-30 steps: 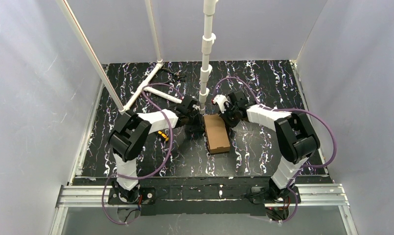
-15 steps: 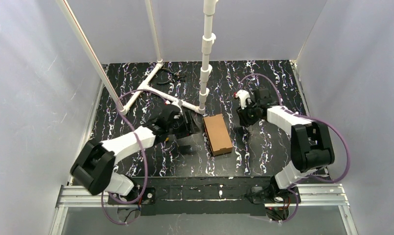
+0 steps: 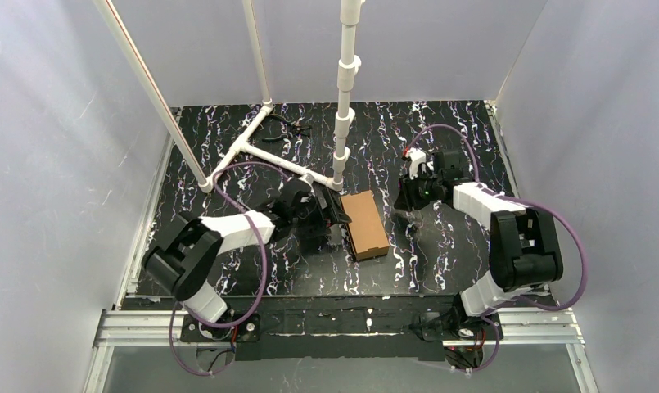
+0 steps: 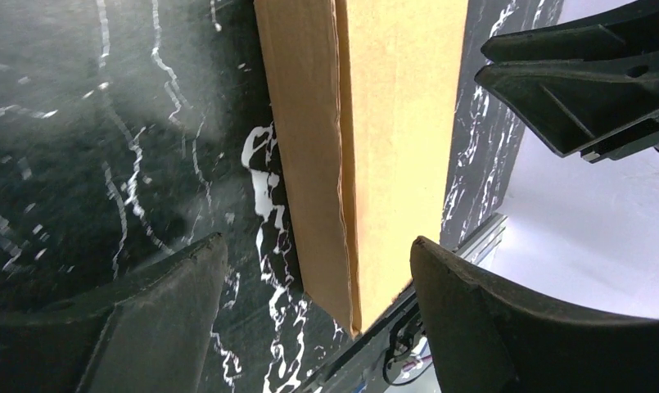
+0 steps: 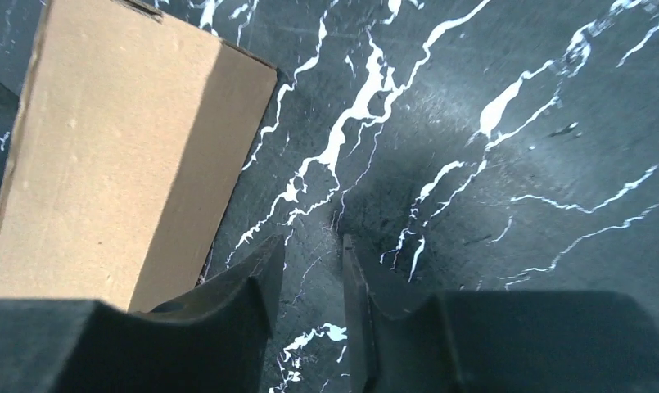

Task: Fold the paper box

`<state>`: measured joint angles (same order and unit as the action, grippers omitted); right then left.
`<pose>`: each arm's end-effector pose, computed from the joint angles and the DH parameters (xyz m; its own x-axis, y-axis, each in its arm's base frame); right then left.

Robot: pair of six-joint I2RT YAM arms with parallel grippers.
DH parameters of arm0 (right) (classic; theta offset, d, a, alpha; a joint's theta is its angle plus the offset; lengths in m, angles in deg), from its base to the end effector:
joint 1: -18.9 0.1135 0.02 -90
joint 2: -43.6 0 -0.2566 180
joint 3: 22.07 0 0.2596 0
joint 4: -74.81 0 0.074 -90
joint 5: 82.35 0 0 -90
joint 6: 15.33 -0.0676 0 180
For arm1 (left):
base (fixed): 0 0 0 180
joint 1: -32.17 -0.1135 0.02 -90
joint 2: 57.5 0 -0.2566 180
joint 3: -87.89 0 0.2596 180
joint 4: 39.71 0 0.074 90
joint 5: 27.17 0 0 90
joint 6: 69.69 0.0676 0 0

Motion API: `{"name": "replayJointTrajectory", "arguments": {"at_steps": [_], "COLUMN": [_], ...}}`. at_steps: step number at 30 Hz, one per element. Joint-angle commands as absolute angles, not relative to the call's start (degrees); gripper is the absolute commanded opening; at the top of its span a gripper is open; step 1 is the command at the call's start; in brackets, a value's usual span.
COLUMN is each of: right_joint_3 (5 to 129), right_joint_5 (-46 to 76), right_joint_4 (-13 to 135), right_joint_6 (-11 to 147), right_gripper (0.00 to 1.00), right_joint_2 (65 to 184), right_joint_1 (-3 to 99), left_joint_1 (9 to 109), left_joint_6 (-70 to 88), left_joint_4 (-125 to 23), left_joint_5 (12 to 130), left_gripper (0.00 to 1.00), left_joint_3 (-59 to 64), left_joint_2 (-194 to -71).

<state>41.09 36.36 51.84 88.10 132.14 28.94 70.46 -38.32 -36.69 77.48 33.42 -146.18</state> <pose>0.3258 0.0907 0.1592 -0.6071 -0.3144 -0.7298 -0.6254 0.7556 0.1948 0.2626 -0.2291 0.1519 -0.8685 -0.3669 -0.3335 0.0534 0.5995 -0.7986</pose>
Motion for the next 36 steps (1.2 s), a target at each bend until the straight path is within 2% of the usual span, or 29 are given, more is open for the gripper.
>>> {"name": "replayJointTrajectory", "arguments": {"at_steps": [1,6,10,12,15,17,22,29,36], "right_joint_3": [41.29,41.07,41.07,41.33,41.49,41.65,41.50,38.65,40.74], "right_joint_5": [36.53,37.43,39.33,40.05,41.19,41.91,44.46,49.57,44.25], "right_joint_4": [54.68,54.78,54.80,54.46,54.33,54.38,55.16,62.99,59.98], "right_joint_6": [84.52,84.09,82.93,82.86,82.76,82.67,81.18,73.27,74.46], "right_gripper": [0.39,0.32,0.21,0.19,0.16,0.15,0.14,0.14,0.14], "right_joint_2": [134.55,136.30,138.17,139.15,139.73,139.76,139.41,137.84,138.92], "right_joint_1": [31.10,32.17,33.04,34.14,36.18,37.25,38.52,39.90,40.71], "left_joint_1": [72.38,73.45,73.64,73.78,73.81,74.08,75.04,78.11,78.75], "left_joint_6": [-38.47,-39.48,-39.39,-38.85,-38.14,-37.60,-35.63,-29.62,-32.09], "left_joint_4": [-34.93,-35.23,-35.14,-35.16,-35.18,-35.25,-38.90,-55.83,-54.73], "left_joint_5": [77.70,76.14,76.26,76.52,76.69,76.37,75.71,69.50,70.30], "left_gripper": [0.78,0.78,0.75,0.67,0.47,0.38,0.26,0.22,0.22], "left_joint_3": [27.55,25.06,24.89,24.72,24.78,24.98,24.30,18.04,19.09], "left_joint_2": [-151.85,-156.69,-158.19,-158.23,-157.30,-156.30,-152.88,-146.86,-145.24]}}
